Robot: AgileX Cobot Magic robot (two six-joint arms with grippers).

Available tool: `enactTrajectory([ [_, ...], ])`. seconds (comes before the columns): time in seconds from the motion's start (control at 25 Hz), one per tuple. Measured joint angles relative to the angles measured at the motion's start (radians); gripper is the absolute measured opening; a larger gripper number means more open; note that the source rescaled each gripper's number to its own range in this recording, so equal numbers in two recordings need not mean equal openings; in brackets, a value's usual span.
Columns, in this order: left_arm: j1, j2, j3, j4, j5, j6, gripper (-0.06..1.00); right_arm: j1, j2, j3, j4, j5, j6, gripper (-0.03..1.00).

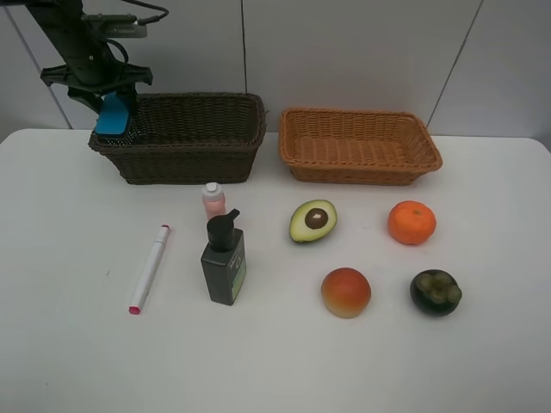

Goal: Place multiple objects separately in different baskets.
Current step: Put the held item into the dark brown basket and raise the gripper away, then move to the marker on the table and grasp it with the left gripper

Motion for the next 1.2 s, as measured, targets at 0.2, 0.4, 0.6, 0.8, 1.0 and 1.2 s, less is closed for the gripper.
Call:
enactTrajectory([
  [0.2, 0.0, 0.0, 0.0, 0.002, 0.001, 0.0, 0.99, 0.0, 0.0, 0.0, 0.0, 0.0, 0.0, 0.99],
  [0.4, 0.0, 0.0, -0.063, -0.018, 0.131, -0.009, 1.0, 0.0, 0.0, 0.0, 0.0, 0.0, 0.0, 0.99],
  [0.6, 0.0, -0.015, -0.154, -0.083, 0.284, -0.024, 1.0, 0.0, 0.0, 0.0, 0.0, 0.0, 0.0, 0.99],
  [0.8, 0.0, -0.106, -0.015, -0.122, 0.287, -0.034, 1.0, 0.0, 0.0, 0.0, 0.0, 0.0, 0.0, 0.99],
  [1.0, 0.0, -0.277, 0.305, -0.182, 0.288, -0.007, 1.0, 0.0, 0.0, 0.0, 0.0, 0.0, 0.0, 0.99],
  [1.2, -0.043, -0.445, 0.61, -0.19, 0.289, 0.01, 1.0, 0.0, 0.0, 0.0, 0.0, 0.0, 0.0, 0.99],
])
